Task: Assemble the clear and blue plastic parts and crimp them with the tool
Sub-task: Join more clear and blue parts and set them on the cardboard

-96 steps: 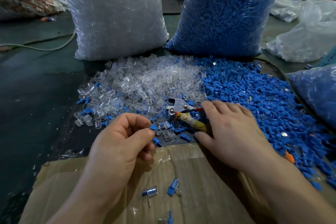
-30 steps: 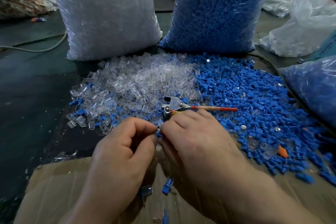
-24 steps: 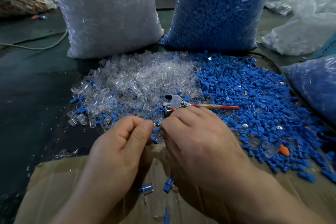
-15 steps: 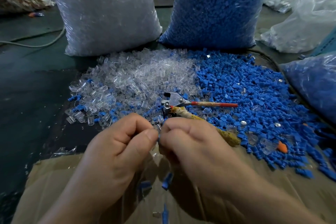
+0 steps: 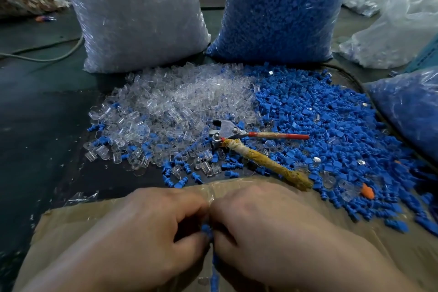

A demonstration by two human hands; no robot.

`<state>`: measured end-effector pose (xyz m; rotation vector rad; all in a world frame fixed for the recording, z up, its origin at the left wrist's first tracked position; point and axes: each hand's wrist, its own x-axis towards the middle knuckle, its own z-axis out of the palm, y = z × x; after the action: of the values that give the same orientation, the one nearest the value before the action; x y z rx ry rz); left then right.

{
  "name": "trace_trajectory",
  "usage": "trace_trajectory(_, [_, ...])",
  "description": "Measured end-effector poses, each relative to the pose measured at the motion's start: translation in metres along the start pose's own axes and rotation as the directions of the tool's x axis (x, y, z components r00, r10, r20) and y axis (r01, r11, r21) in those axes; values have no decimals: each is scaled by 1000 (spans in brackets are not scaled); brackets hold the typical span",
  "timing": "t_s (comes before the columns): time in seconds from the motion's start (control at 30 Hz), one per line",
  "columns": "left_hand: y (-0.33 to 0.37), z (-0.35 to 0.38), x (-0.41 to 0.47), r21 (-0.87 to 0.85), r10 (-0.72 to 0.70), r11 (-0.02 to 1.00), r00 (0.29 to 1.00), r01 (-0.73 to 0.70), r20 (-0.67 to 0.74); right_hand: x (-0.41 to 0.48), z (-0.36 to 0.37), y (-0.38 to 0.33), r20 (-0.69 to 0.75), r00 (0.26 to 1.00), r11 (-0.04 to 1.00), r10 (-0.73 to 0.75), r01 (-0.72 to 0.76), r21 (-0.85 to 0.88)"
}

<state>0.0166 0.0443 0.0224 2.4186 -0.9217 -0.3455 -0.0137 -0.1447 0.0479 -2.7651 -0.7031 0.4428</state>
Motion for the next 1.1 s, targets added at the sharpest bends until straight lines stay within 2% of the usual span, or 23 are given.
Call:
trace_trajectory(0.07, [0, -2, 0, -29, -48, 998, 998, 47, -34, -1, -2, 4, 28, 999, 1000, 21, -21, 13])
trace_trajectory(0.13, [-2, -3, -1, -29, -141, 990, 972, 139, -186, -2, -4, 9, -4, 997, 997, 74, -73, 14])
trace_trajectory(0.23, [-9, -3, 4, 101, -313, 918, 856, 384, -410, 2, -1, 16, -171, 969, 984, 179, -181, 8])
trace_trajectory(0.27, [-10, -3, 7, 166, -362, 869, 827, 467, -430, 6, 2, 17, -239, 949, 977, 207, -215, -7])
trace_trajectory(0.33, [-9, 1, 12, 260, -411, 804, 816, 534, -407, 16, 10, 19, -327, 916, 963, 232, -264, -56])
trace_trajectory(0.4, [-5, 6, 19, 292, -383, 813, 840, 504, -386, 26, 16, 19, -376, 900, 957, 222, -275, -93])
trace_trajectory(0.57, [-4, 14, 27, 236, -269, 898, 889, 370, -372, 36, 21, 21, -429, 884, 960, 187, -257, -113])
trace_trajectory(0.9, [-9, 20, 28, 64, -242, 951, 858, 302, -454, 37, 23, 30, -448, 877, 981, 176, -196, 2])
trace_trajectory(1.1, [-5, 24, 28, 67, -196, 964, 858, 257, -476, 36, 22, 31, -468, 866, 984, 177, -151, 92])
